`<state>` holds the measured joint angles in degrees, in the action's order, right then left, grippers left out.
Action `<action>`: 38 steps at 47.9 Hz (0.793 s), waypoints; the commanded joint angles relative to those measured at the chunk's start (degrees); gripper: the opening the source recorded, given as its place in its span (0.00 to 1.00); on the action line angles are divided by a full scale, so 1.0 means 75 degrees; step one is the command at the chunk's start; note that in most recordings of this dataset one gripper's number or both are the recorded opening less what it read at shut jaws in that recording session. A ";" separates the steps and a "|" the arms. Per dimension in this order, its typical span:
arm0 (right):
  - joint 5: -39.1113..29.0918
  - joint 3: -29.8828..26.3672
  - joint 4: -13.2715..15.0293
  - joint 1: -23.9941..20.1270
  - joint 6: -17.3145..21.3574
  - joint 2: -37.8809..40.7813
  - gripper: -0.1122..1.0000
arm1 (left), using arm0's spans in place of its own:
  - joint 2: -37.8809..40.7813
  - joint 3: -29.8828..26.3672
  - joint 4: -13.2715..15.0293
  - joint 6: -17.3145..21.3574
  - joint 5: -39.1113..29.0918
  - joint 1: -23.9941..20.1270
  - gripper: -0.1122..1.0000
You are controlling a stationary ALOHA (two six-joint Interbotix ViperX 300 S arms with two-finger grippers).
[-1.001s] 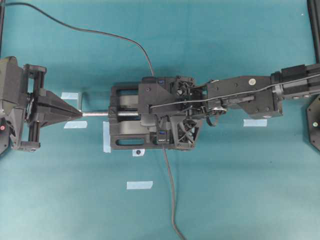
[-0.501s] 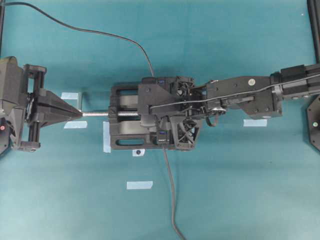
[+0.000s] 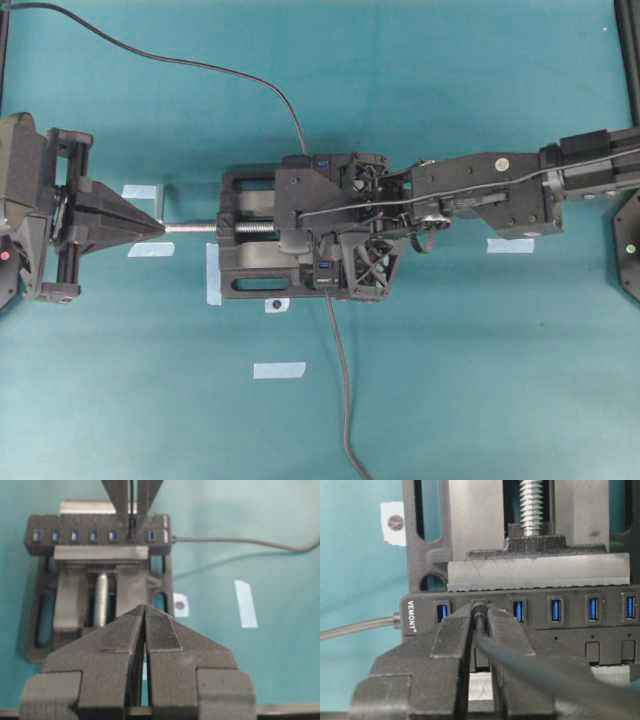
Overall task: Insert the USB into the second port from the front of the fixed hub.
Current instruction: 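Push the held plug down into the second port, then open the right gripper to release the inserted plug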
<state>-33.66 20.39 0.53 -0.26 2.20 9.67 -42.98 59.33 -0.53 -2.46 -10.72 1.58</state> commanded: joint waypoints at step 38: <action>-0.0012 -0.0246 -0.0012 -0.0117 0.0094 -0.0328 0.85 | -0.0117 -0.0105 -0.0012 -0.0012 0.0070 0.0012 0.10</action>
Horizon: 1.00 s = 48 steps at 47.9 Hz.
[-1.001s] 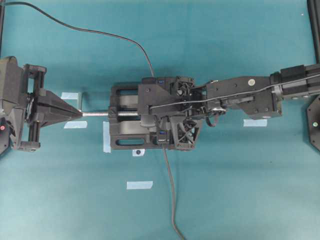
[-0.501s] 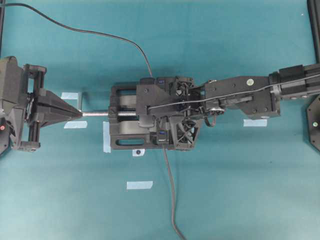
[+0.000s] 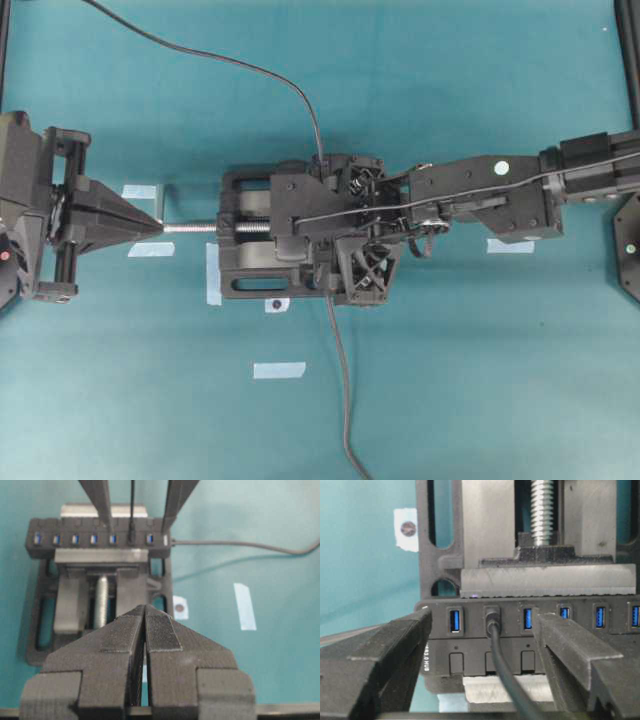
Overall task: Insert the USB into the second port from the front of the fixed hub.
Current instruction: 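Open the right gripper to release the inserted plug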
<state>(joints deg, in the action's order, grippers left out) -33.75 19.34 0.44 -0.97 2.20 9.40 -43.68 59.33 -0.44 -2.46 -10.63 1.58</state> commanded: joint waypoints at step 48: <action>0.0797 0.1078 0.0012 0.0199 0.0094 -0.1605 0.85 | -0.0023 -0.0105 -0.0012 -0.0012 0.0070 0.0012 0.10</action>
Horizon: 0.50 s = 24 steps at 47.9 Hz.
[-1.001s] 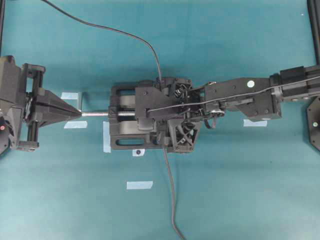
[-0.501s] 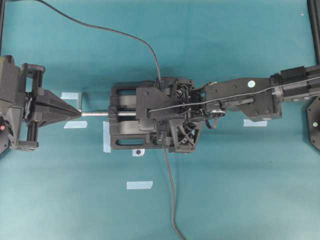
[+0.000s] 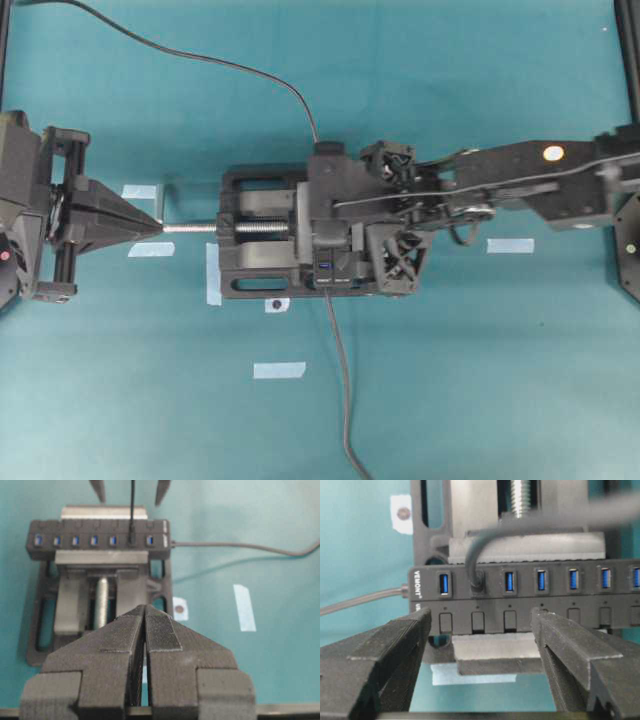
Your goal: Insert the USB into the second port from the front of the fixed hub.
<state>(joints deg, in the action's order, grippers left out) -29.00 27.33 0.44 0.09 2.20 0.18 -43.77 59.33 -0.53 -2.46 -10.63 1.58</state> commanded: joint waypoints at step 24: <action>0.0984 0.0574 0.0000 0.0070 0.0094 -0.1008 0.85 | -0.0012 -0.0129 0.0000 -0.0012 0.0070 0.0000 0.10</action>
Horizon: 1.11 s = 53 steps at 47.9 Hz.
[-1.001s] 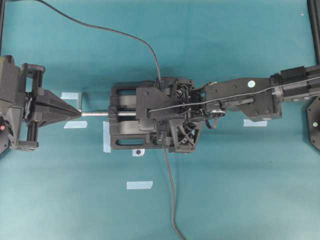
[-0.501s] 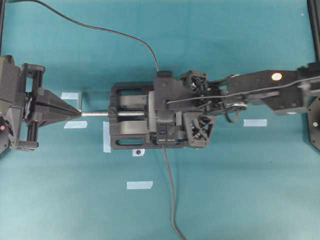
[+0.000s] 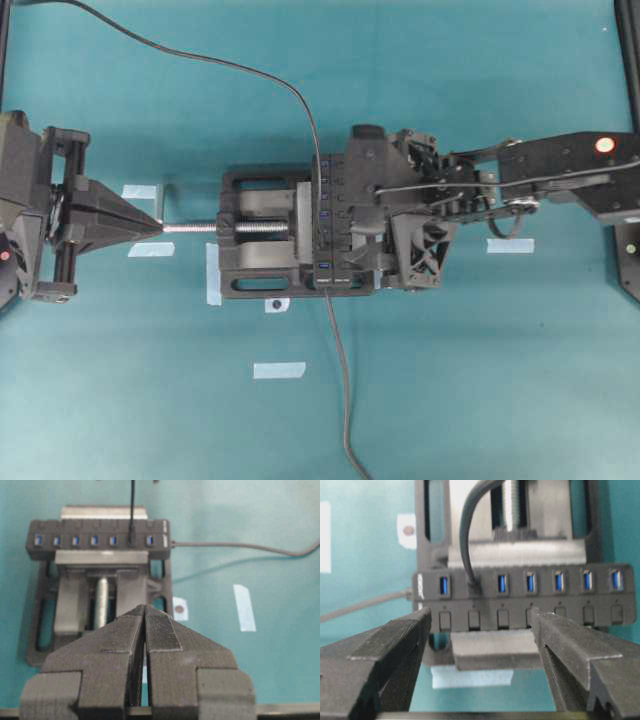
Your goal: Insert the USB into the second port from the front of the fixed hub.
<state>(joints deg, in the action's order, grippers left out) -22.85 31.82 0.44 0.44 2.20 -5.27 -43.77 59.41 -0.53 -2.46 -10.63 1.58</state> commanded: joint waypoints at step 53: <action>0.0809 0.0305 -0.0012 -0.0059 0.0340 -0.0492 0.85 | 0.0000 -0.0152 0.0000 -0.0012 0.0070 0.0000 0.10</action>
<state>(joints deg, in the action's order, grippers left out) -17.31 34.54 0.53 0.44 4.22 -7.38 -43.77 59.33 -0.44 -2.46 -10.63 1.58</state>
